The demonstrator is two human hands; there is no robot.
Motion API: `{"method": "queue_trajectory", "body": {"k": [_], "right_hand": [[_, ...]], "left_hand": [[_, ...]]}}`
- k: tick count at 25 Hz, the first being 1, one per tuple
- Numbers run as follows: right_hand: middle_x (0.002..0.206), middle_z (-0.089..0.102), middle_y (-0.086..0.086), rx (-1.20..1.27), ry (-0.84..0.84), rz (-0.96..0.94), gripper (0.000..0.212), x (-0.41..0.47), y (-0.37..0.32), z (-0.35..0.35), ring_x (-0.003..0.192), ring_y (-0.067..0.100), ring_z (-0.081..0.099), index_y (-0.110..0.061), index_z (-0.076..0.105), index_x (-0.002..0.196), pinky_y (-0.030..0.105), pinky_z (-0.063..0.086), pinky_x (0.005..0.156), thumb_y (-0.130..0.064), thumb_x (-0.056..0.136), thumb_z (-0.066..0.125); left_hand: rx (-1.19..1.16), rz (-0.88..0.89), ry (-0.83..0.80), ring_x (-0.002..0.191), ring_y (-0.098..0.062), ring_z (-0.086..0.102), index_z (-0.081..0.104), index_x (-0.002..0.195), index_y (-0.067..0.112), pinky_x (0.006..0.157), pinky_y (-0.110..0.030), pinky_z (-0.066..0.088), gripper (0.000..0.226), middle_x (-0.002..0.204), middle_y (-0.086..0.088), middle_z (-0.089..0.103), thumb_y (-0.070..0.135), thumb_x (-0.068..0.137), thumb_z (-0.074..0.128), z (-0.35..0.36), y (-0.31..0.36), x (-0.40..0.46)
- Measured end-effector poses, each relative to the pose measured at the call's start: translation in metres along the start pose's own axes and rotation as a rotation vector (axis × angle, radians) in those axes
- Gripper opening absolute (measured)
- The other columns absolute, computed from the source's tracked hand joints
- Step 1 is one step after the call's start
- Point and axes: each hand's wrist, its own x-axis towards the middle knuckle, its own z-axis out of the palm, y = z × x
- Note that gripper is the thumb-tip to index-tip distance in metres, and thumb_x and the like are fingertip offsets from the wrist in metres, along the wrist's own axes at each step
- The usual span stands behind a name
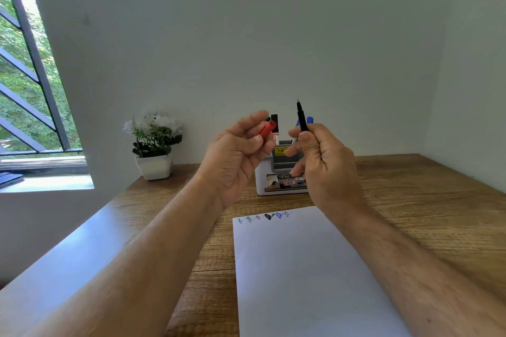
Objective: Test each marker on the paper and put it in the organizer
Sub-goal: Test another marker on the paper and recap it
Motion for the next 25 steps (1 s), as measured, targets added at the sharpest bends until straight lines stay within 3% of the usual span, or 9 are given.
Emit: {"method": "queue_trajectory", "body": {"k": [4,7,9,11,13,16,19,25], "right_hand": [[0.091,0.069,-0.010,0.058,-0.011,0.054,0.020,-0.001,-0.002,-0.003,0.045,0.017,0.067,-0.034,0.050,0.119,0.024,0.050,0.040,-0.025,0.101,0.053],[0.093,0.069,-0.005,0.101,0.005,0.145,0.014,-0.002,-0.002,-0.009,0.046,0.021,0.067,-0.026,0.062,0.107,0.027,0.048,0.035,-0.017,0.101,0.051],[0.094,0.072,0.001,0.204,-0.009,0.236,0.025,-0.002,-0.001,-0.013,0.052,0.026,0.069,-0.021,0.066,0.106,0.027,0.048,0.036,-0.012,0.103,0.043],[0.094,0.074,0.002,0.199,-0.046,0.313,0.022,-0.003,-0.001,-0.018,0.056,0.025,0.071,-0.017,0.064,0.108,0.027,0.049,0.037,-0.007,0.100,0.046],[0.079,0.073,0.005,0.129,-0.111,0.362,0.005,-0.005,0.002,-0.020,0.050,0.022,0.068,-0.014,0.065,0.098,0.026,0.048,0.037,-0.014,0.096,0.060],[0.055,0.065,0.009,0.056,-0.216,0.426,0.031,-0.007,0.004,-0.020,0.039,0.019,0.058,-0.014,0.067,0.075,0.022,0.041,0.036,-0.036,0.096,0.060],[0.063,0.071,0.010,0.068,-0.304,0.513,0.017,-0.010,0.007,-0.019,0.046,0.024,0.065,-0.014,0.071,0.084,0.024,0.044,0.039,-0.023,0.095,0.062],[0.054,0.058,0.009,-0.023,-0.445,0.539,0.011,-0.013,0.015,-0.018,0.039,0.018,0.050,-0.013,0.065,0.074,0.023,0.038,0.038,-0.012,0.085,0.063]], "left_hand": [[0.117,-0.029,0.041,0.075,-0.012,0.065,0.078,0.101,0.008,0.075,-0.027,0.058,0.046,0.098,-0.012,0.060,-0.008,0.101,0.036,0.005,-0.001,0.000],[0.126,-0.067,0.104,0.068,-0.017,0.064,0.072,0.102,0.005,0.068,-0.032,0.060,0.041,0.089,-0.012,0.057,-0.003,0.103,0.032,0.009,-0.002,-0.002],[0.173,-0.107,0.130,0.063,-0.019,0.061,0.063,0.103,0.004,0.061,-0.032,0.059,0.031,0.082,-0.011,0.055,-0.002,0.102,0.033,0.009,-0.003,-0.005],[0.281,-0.149,0.126,0.058,-0.017,0.055,0.054,0.094,0.008,0.052,-0.029,0.053,0.022,0.074,-0.008,0.054,0.000,0.101,0.036,0.009,-0.003,-0.007],[0.443,-0.194,0.102,0.056,-0.014,0.045,0.048,0.088,0.014,0.048,-0.026,0.041,0.019,0.070,-0.004,0.049,0.003,0.100,0.039,0.007,-0.004,-0.006],[0.891,-0.255,0.005,0.054,-0.010,0.035,0.050,0.089,0.016,0.043,-0.020,0.033,0.012,0.071,-0.002,0.042,0.007,0.094,0.056,0.001,0.000,-0.004],[1.267,-0.362,-0.163,0.057,-0.010,0.039,0.058,0.096,0.022,0.045,-0.022,0.033,0.024,0.074,0.003,0.047,0.016,0.082,0.077,-0.004,-0.001,-0.004],[1.550,-0.437,-0.331,0.071,-0.008,0.057,0.067,0.083,0.033,0.058,-0.023,0.042,0.022,0.077,0.010,0.062,0.028,0.073,0.085,-0.005,-0.019,0.000]]}}
